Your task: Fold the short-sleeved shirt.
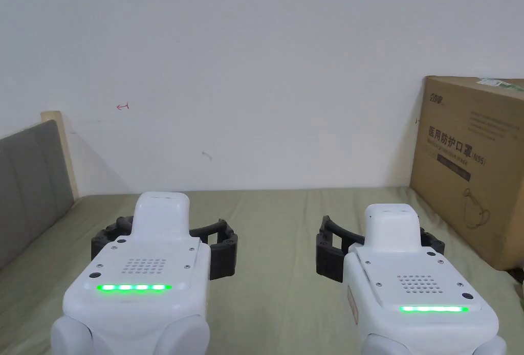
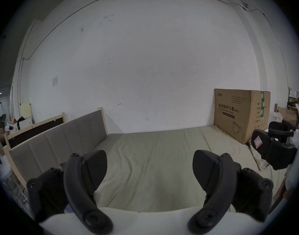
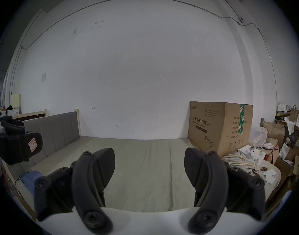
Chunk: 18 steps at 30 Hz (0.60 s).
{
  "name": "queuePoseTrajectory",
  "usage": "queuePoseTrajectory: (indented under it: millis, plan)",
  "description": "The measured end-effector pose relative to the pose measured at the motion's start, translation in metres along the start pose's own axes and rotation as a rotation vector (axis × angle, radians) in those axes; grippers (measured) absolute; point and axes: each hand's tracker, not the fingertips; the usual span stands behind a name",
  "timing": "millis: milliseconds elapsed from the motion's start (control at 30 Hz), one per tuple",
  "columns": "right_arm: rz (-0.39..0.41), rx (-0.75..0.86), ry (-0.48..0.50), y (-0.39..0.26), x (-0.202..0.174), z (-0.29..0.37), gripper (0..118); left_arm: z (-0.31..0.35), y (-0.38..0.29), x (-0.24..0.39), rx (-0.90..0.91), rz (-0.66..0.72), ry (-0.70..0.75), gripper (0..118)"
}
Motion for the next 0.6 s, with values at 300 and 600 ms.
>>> queuePoseTrajectory:
  millis: [300,600]
  plan:
    - [0.014,-0.02,-0.026,-0.0029,0.0001,-0.0011,91,-0.0033,-0.0037,0.0009,-0.043,-0.024,0.067,106]
    - [0.015,-0.022,-0.022,-0.0032,0.0013,0.0003,91,-0.0002,0.0018,-0.0045,-0.061,0.044,0.007,106]
